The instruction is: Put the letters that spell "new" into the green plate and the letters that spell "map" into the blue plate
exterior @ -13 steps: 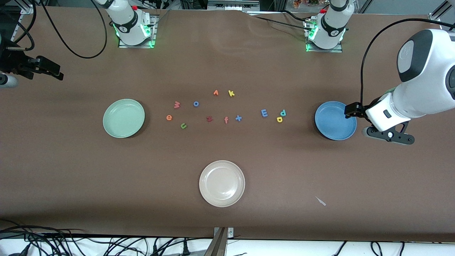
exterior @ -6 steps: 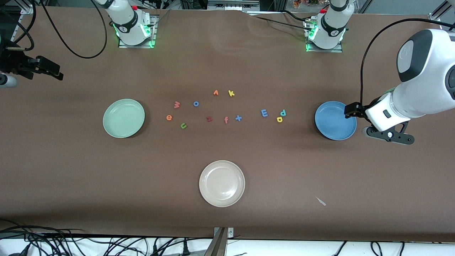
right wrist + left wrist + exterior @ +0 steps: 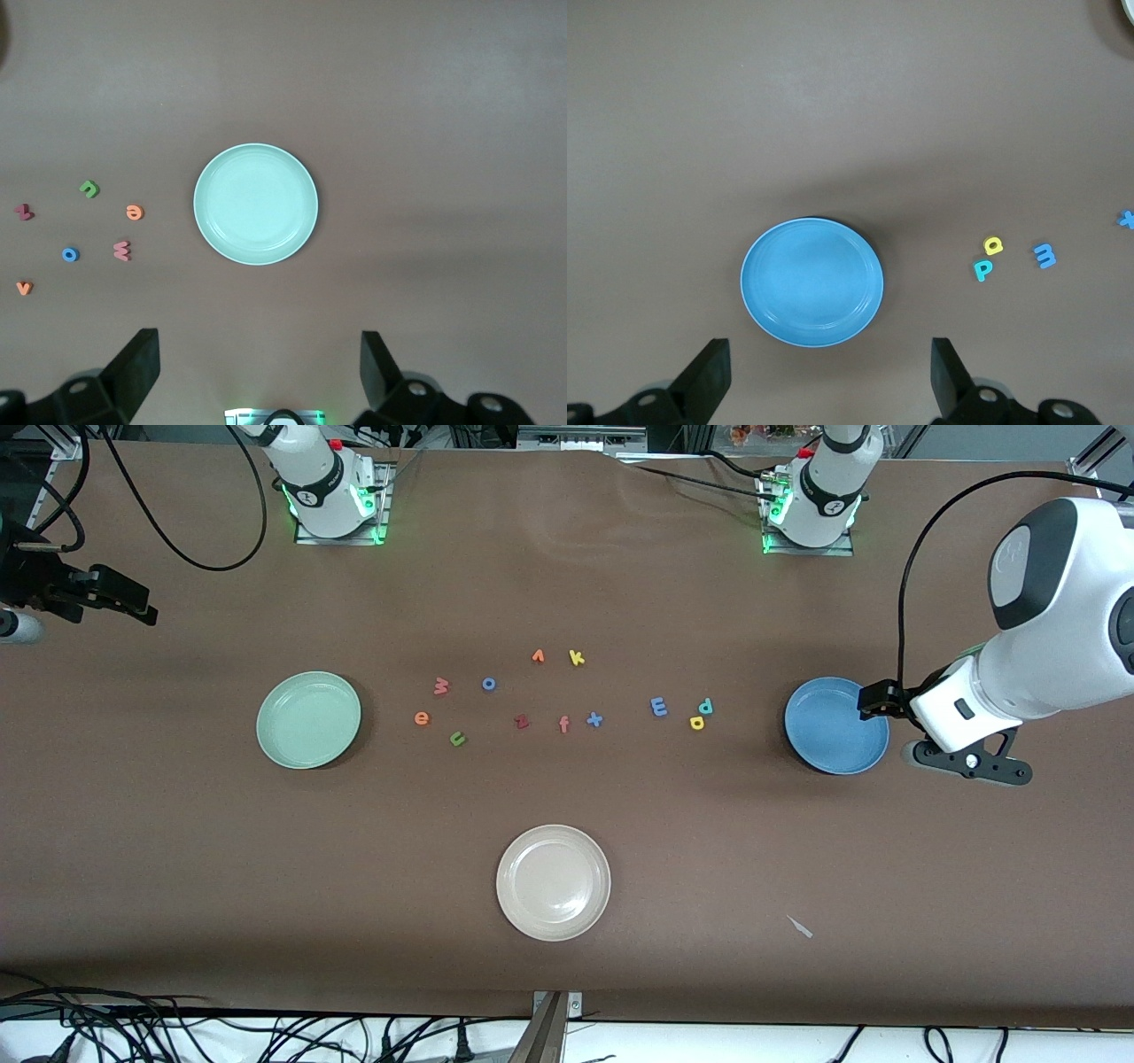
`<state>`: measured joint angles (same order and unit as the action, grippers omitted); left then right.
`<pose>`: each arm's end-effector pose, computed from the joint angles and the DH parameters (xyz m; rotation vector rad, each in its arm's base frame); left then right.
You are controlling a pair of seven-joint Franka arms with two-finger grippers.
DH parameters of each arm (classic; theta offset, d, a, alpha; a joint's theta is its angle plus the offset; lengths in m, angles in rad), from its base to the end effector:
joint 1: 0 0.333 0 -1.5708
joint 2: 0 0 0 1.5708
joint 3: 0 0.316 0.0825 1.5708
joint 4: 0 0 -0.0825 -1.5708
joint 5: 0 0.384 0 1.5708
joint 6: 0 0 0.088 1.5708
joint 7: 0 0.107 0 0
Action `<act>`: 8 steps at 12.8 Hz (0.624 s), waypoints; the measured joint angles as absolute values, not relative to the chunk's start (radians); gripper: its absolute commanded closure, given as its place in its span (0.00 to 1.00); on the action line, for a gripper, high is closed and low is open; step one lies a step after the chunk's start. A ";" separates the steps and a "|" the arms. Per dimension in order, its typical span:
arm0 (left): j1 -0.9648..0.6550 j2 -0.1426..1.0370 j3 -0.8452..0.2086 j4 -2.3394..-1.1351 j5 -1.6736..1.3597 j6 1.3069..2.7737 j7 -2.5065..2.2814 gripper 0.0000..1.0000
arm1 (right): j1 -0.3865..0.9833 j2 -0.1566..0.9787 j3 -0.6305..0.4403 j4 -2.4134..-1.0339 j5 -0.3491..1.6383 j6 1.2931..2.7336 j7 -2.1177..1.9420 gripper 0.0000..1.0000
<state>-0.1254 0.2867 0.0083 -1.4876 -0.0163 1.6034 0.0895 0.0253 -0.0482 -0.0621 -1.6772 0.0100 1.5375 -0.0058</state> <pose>0.6252 -0.0759 0.4956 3.1024 -0.3188 -0.2674 0.5329 -0.0193 0.5980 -3.1230 0.0483 0.1427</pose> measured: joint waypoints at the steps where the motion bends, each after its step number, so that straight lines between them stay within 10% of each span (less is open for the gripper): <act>1: -0.125 0.287 0.008 -1.488 -0.016 1.603 0.090 0.01 | 0.025 -0.048 -0.062 -1.677 0.010 1.538 -0.006 0.00; 8: -0.128 0.288 0.008 -1.488 -0.016 1.603 0.090 0.01 | 0.031 -0.042 -0.056 -1.678 0.010 1.536 -0.005 0.00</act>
<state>-0.1282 0.2877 0.0083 -1.4881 -0.0163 1.6034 0.0895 0.0313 -0.0419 -0.0560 -1.6776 0.0105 1.5359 -0.0053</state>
